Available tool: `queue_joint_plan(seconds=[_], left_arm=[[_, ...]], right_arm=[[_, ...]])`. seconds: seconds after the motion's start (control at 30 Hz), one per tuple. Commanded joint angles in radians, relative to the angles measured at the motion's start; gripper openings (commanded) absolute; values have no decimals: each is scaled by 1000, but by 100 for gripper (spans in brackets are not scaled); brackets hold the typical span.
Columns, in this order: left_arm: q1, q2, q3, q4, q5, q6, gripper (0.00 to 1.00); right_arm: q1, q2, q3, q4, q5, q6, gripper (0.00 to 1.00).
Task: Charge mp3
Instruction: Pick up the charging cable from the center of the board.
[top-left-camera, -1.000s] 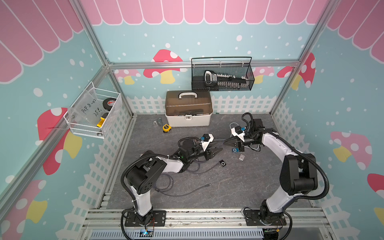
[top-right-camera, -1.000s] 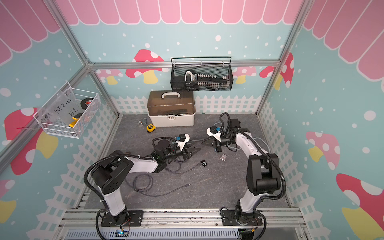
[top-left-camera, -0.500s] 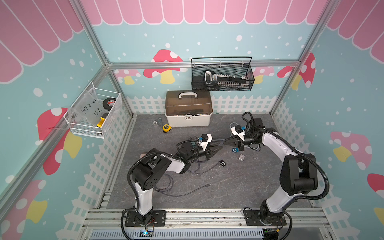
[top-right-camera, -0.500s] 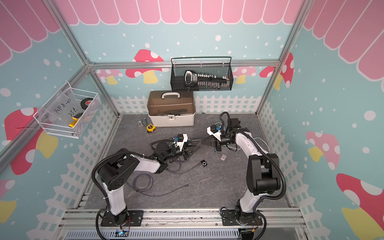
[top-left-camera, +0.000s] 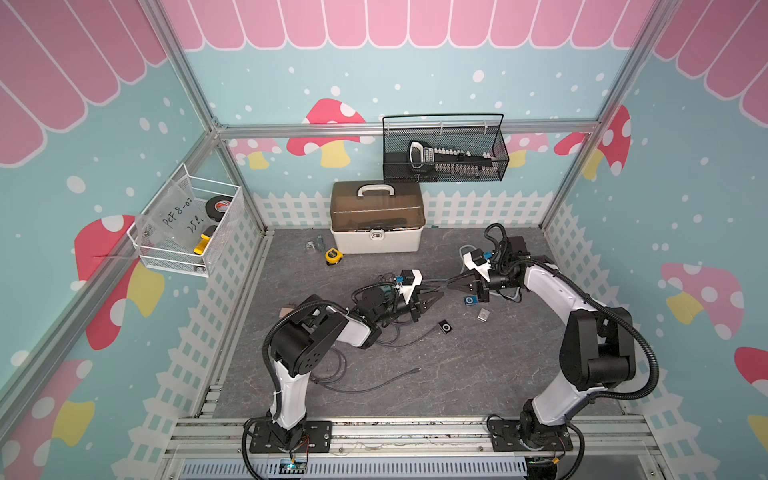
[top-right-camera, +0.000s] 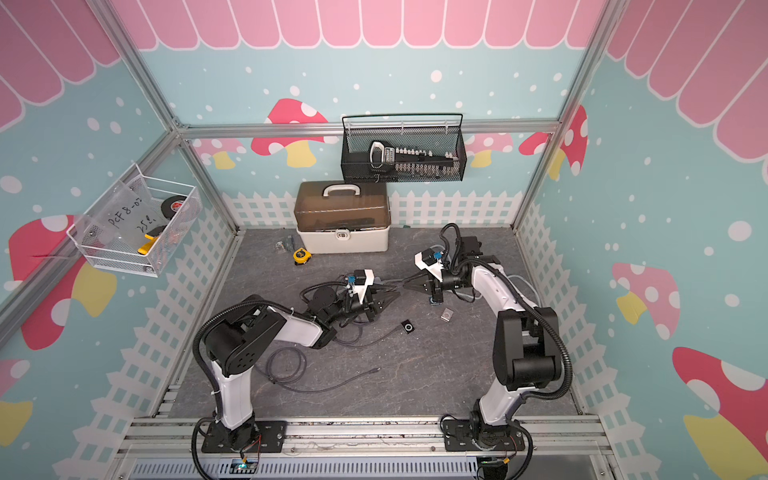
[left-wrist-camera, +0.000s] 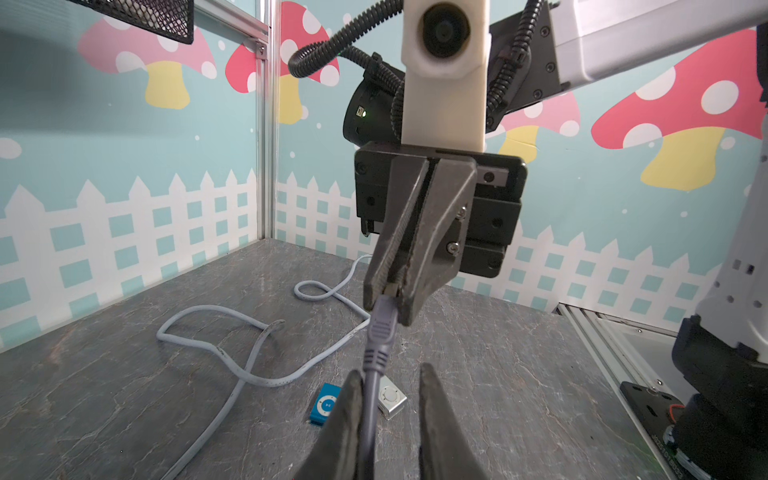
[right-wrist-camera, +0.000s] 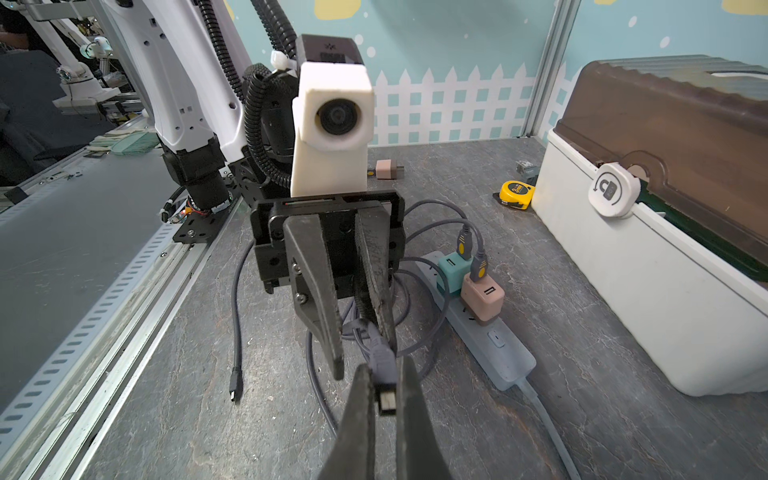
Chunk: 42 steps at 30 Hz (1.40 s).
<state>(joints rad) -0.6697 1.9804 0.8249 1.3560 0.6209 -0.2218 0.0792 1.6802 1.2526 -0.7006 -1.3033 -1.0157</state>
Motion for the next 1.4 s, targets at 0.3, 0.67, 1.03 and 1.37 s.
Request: queue_joint_plan(seconds=[0.3, 0.67, 1.03, 1.37], left_arm=[[-2, 17, 26, 62, 26, -33, 25], [-4, 37, 62, 63, 45, -45, 15], [-7, 31, 60, 62, 42, -37, 8], [-4, -30, 44, -58, 40, 35, 0]], right_arm=[[-4, -9, 16, -19, -33, -13, 0], [-3, -8, 14, -23, -37, -12, 0], [-3, -2, 11, -25, -34, -20, 0], [-3, -15, 3, -11, -2, 8, 86]])
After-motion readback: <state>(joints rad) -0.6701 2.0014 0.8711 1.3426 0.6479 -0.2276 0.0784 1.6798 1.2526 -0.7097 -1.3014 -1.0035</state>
